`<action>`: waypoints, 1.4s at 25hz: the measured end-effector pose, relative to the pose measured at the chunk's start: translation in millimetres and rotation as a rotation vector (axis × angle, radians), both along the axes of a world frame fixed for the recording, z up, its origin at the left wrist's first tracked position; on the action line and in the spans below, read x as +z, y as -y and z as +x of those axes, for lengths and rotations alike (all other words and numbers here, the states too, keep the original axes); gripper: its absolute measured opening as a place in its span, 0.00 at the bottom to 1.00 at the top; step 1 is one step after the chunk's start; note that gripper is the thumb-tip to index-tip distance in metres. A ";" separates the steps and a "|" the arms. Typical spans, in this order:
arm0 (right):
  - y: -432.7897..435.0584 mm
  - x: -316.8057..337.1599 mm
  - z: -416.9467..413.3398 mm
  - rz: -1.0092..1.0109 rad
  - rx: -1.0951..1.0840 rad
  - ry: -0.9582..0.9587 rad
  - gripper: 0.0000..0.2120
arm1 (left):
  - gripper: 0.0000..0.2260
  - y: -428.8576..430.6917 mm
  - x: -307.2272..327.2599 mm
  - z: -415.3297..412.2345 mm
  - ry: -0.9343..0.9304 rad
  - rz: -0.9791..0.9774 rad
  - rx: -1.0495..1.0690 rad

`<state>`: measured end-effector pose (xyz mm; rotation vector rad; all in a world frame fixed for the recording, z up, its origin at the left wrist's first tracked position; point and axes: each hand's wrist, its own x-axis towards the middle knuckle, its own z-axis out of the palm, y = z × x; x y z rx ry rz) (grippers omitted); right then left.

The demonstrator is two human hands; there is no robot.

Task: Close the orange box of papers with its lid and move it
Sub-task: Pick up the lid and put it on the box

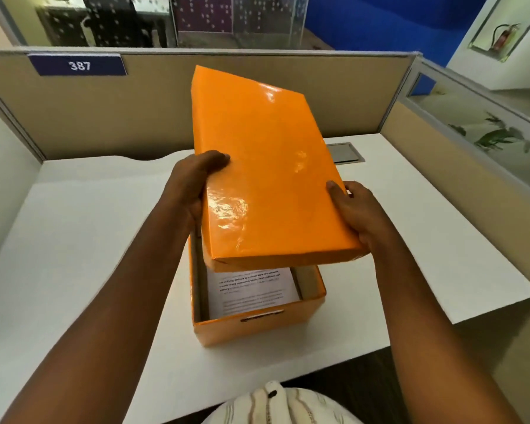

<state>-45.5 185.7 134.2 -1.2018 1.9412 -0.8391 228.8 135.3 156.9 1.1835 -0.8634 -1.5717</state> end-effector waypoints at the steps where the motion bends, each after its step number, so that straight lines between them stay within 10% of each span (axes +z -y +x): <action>1: 0.9 -6.2 5.2 -0.026 -0.016 -0.007 0.30 | 0.29 -1.8 -6.8 1.0 0.117 -0.046 0.091; 6: 7.9 -38.8 26.4 0.033 0.028 -0.115 0.28 | 0.22 -12.1 -46.5 8.3 0.517 -0.169 0.281; 35: -25.9 -103.7 48.2 0.077 0.060 -0.199 0.26 | 0.28 -56.5 -135.9 29.9 0.528 0.034 0.048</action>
